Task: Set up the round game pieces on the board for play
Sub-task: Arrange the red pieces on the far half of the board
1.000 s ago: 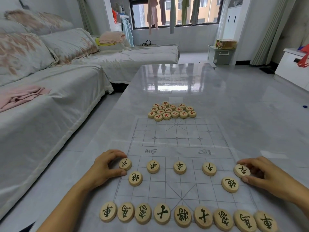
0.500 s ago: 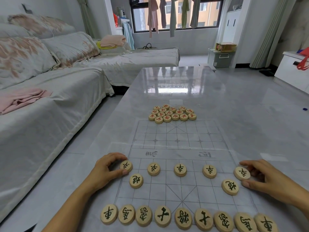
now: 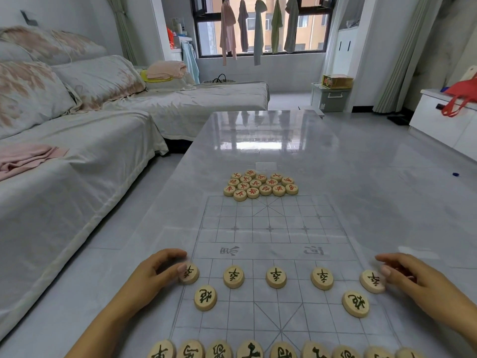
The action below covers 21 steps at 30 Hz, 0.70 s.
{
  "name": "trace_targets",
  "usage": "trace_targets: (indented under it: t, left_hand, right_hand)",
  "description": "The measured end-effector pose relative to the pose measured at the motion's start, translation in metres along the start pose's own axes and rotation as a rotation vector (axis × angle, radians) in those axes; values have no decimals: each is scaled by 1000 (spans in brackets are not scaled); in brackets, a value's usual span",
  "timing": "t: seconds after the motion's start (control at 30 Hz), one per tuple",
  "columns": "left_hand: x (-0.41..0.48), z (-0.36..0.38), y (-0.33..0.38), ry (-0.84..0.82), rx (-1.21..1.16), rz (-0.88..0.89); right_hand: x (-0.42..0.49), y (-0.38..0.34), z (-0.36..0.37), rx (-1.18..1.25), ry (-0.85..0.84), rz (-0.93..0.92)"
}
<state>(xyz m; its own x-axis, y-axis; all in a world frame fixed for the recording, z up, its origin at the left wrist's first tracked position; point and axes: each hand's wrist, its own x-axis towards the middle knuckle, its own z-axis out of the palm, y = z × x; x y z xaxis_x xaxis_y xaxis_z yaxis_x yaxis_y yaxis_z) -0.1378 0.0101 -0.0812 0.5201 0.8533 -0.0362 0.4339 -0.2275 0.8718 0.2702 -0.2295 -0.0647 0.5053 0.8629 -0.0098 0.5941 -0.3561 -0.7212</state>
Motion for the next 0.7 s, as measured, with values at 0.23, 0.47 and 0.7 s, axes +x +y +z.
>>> trace_targets:
  t: [0.23, 0.47, 0.7]
  left_hand:
    - [33, -2, 6, 125, 27, 29]
    - [97, 1, 20, 56, 110, 58]
    - [176, 26, 42, -97, 364, 172]
  right_hand:
    - [11, -12, 3, -5, 91, -51]
    - [66, -36, 14, -115, -43, -71]
    - [158, -75, 45, -356, -177, -128]
